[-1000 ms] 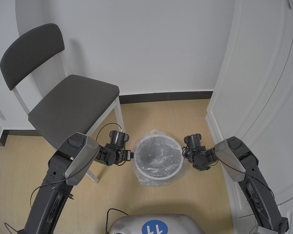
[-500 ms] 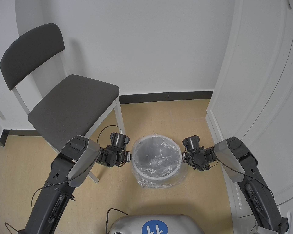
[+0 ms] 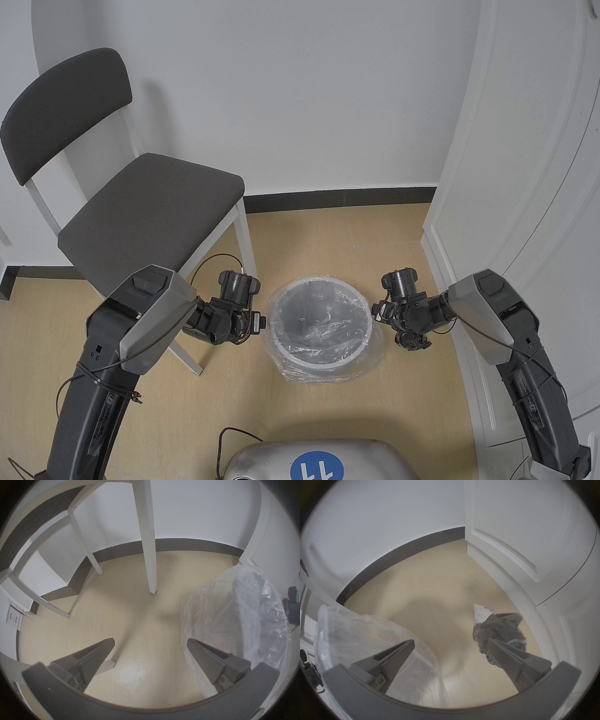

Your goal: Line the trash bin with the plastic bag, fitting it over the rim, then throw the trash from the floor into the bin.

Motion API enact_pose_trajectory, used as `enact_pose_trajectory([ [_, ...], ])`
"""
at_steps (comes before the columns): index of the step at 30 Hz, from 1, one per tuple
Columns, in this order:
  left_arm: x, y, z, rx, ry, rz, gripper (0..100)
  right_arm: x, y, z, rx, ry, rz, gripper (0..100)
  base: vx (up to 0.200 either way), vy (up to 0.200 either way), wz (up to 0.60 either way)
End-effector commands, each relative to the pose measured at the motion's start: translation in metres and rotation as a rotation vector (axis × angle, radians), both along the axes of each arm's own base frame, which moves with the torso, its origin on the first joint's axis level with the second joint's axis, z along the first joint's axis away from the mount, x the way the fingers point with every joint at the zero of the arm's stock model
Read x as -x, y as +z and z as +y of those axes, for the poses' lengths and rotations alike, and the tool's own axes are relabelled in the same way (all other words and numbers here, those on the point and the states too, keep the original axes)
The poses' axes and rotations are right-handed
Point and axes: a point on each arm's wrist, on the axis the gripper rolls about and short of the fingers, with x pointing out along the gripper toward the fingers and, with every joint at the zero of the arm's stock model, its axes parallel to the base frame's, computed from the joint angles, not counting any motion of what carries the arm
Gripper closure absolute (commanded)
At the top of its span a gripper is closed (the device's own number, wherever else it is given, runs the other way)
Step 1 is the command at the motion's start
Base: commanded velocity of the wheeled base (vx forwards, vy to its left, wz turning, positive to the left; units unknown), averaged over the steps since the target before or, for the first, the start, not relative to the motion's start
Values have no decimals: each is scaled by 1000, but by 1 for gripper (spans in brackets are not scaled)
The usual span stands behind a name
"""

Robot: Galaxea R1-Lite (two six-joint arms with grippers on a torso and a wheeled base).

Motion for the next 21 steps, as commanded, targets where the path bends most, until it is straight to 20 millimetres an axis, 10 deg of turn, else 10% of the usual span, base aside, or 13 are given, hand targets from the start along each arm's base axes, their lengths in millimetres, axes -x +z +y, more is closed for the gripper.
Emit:
enact_pose_trajectory([
  [1,21,39,3,15,-13,-54,0,15,50,-20,-8,44,3,0,0,0,0],
  [12,66,100,15,40,-23,-113,0,36,108,-59,12,126,-5,0,0,0,0],
  [17,96,114,14,60,-51,-142,0,38,104,-68,31,128,12,0,0,0,0],
  [21,120,110,5,97,-99,-221,0,30,65,-75,67,138,80,0,0,0,0],
])
